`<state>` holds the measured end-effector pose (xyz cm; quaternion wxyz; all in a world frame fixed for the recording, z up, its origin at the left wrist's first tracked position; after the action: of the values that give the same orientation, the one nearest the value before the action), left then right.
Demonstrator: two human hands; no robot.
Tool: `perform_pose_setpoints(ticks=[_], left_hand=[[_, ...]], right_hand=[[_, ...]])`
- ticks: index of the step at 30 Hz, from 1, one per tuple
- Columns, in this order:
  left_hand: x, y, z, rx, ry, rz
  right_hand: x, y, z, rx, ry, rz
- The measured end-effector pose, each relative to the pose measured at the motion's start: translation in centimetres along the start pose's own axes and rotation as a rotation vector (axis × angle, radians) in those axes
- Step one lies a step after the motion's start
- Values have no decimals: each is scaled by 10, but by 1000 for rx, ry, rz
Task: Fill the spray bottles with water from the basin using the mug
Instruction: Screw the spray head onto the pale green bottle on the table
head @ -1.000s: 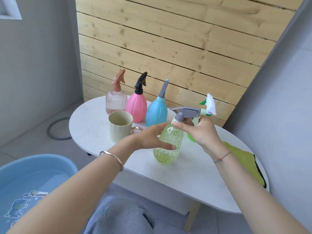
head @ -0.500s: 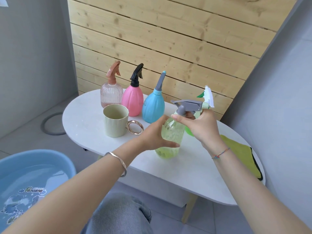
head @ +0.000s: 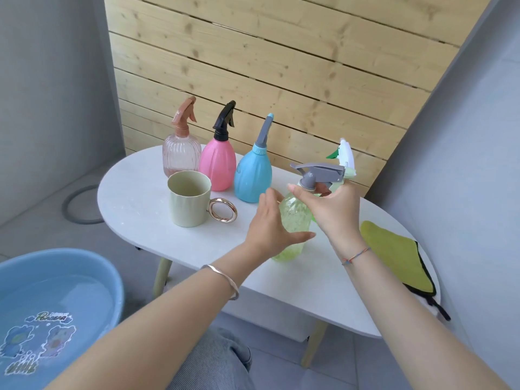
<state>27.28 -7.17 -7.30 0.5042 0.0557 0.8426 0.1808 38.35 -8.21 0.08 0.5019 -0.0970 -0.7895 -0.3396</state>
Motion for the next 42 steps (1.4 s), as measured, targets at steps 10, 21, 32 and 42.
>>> perform_pose_setpoints(ticks=[10,21,32,42], left_hand=[[0,1,-6,150,75,11],[0,0,-5,164,49,-29],[-1,0,-6,174,51,-55],[-4,-2,-6,162,54,-64]], right_hand=[[-3,17,-17,344,71,135],[2,8,-7,144,39,-36],[14,10,-12,203,-21,-100],[6,17,-18,370,26,-29]])
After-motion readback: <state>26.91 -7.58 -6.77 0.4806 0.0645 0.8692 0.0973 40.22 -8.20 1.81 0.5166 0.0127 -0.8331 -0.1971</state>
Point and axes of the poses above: each hand's wrist, its own y-axis towards the middle knuckle, its own z-axis out of the palm, x = y × z, the point moved 1 cm from there along y, towards the middle knuckle, and after that the axes turned 14 degrees about -x, right-handed, at the moved point
